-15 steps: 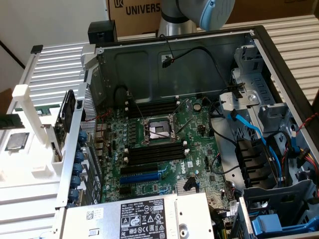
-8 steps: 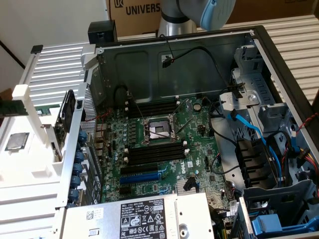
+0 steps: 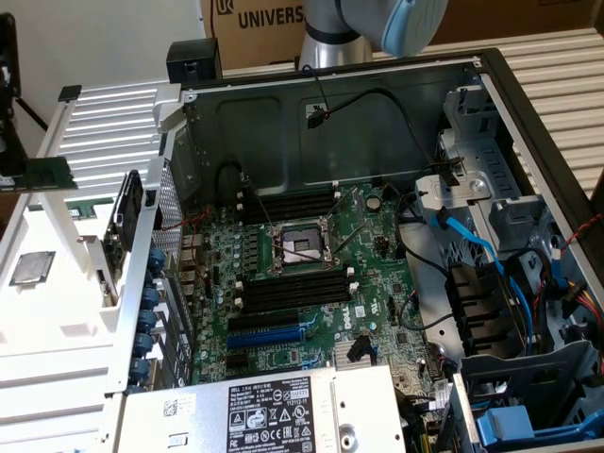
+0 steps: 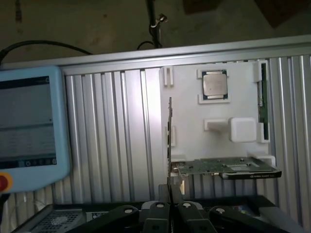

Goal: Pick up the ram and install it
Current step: 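Pick up the ram and move it above insertion slot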

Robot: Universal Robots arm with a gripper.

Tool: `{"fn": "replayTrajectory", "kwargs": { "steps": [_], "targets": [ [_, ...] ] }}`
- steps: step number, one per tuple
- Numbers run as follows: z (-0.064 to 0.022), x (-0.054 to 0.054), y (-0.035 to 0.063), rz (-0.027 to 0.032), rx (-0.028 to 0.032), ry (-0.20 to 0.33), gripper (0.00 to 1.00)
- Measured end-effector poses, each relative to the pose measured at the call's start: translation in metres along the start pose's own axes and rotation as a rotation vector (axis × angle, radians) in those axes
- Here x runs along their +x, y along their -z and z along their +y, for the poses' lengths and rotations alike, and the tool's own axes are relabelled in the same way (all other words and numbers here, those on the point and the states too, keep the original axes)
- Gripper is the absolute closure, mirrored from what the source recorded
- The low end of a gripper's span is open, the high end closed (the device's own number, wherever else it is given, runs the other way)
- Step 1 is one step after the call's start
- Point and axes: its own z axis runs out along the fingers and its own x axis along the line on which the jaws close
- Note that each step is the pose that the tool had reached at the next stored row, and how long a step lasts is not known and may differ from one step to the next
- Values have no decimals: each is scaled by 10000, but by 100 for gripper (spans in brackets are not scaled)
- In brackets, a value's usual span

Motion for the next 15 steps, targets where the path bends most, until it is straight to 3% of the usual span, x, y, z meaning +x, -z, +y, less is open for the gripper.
{"fn": "replayTrajectory", "kwargs": {
  "steps": [6,15],
  "targets": [
    [-276,-18,132,1,-1,1,87],
    [-682,-50,232,0,-1,0,87]
  ]
}}
